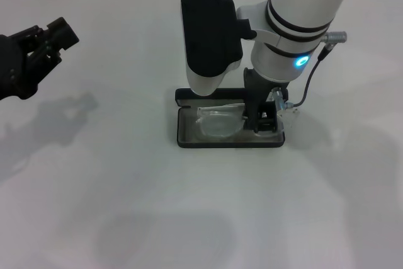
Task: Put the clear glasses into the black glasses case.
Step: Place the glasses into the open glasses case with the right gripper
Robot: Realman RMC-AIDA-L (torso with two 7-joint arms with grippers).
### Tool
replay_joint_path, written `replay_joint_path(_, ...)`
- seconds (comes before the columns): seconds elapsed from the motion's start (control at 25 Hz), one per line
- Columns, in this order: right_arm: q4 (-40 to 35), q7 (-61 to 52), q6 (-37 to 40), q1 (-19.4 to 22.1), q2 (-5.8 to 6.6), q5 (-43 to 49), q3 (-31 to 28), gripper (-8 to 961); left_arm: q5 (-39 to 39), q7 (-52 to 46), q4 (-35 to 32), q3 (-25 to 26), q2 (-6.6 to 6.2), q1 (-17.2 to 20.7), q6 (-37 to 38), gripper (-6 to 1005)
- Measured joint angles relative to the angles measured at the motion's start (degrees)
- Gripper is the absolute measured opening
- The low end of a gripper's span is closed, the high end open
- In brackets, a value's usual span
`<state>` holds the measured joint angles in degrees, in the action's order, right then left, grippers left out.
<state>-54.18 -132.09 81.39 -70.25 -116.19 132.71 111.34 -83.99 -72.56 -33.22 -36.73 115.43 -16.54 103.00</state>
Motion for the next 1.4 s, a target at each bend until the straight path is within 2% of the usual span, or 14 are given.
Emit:
replay_joint_path(0.4,0.83,0.39,-0.56,-0.06,0.0,-0.27,0.02,109,-0.52,1.9,1.82,0.25,0.58,-0.72,0.0,182)
replay_joint_path(1.4,4.13,3.25,-3.53,-0.56,0.0,-2.47,-0.03,120,-0.47,2.41,2.44,0.03,0.58,-0.46,0.0,182)
